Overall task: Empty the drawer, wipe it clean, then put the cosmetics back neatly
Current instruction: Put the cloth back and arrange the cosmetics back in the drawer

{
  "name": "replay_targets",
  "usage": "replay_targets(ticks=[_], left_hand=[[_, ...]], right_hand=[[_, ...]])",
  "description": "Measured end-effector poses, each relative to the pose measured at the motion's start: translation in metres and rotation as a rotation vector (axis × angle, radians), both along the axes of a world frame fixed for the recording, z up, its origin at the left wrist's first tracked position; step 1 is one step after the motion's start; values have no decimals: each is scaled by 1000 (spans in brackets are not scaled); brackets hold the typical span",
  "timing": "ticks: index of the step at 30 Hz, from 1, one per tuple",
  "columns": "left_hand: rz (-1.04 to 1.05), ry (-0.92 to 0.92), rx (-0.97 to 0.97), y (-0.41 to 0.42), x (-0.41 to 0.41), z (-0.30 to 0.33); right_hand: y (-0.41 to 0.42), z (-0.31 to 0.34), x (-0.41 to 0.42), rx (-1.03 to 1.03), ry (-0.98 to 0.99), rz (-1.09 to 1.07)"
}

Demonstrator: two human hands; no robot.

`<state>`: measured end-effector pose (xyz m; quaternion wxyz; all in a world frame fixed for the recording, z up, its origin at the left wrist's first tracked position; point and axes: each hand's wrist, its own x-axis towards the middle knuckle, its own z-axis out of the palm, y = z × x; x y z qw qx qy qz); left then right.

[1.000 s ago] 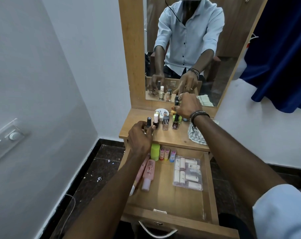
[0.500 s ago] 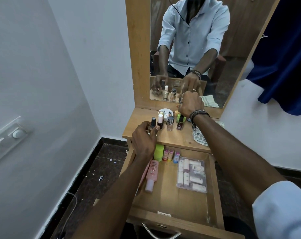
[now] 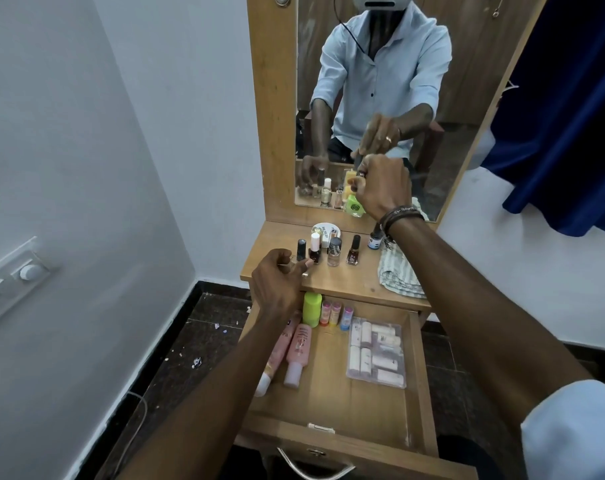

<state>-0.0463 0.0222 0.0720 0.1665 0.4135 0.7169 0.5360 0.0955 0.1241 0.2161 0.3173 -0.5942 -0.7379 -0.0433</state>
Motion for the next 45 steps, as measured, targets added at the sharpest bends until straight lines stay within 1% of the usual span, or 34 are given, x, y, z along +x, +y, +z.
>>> replay_targets(ticks=[2, 4, 6, 7, 9, 11, 12, 14, 15, 17, 19, 21, 23, 28, 31, 34, 37, 41, 45], left_hand=[[11, -9, 9, -4, 0, 2], [75, 21, 72, -11, 0, 5], [123, 112, 252, -21, 3, 6], [112, 166, 354, -26, 4, 6], [11, 260, 499, -36, 11, 7], [-154, 313, 555, -46, 19, 8], [-241, 335, 552, -51, 22, 7], [-402, 402, 472, -60, 25, 3], [-445, 464, 415, -64, 25, -1], [-463, 580, 327, -70, 26, -8], [-492, 601, 269, -73, 26, -13], [-569, 571, 236, -73, 26, -15], [-655, 500, 187, -70, 25, -18], [-734, 299, 23, -63, 19, -22], [-803, 274, -59, -61, 15, -22], [-835, 324, -100, -59, 11, -26], [-842, 426, -150, -58, 12, -32], [-761, 540, -146, -56, 11, -34], [-731, 603, -168, -52, 7, -38]], right_hand=[[-12, 14, 1, 54, 49, 43], [-26, 28, 4, 98, 82, 68], [-41, 36, 11, 88, 114, 110], [-50, 37, 14, 52, 133, 155], [-69, 35, 20, -77, 150, 271], [-89, 22, 23, -242, 127, 350], [-98, 12, 24, -295, 103, 365], [-110, -9, 28, -354, 63, 383], [-113, -19, 31, -373, 49, 386], [-116, -38, 36, -418, 17, 390], [-119, -55, 38, -453, -19, 380], [-122, -69, 38, -459, -46, 360], [-123, -79, 38, -457, -63, 355], [-121, -97, 39, -519, -41, 388], [-123, -106, 38, -534, -38, 409], [-126, -115, 35, -537, -29, 412], [-128, -123, 34, -556, -33, 404], [-125, -127, 39, -579, 57, 361], [-120, -135, 44, -536, 42, 294]])
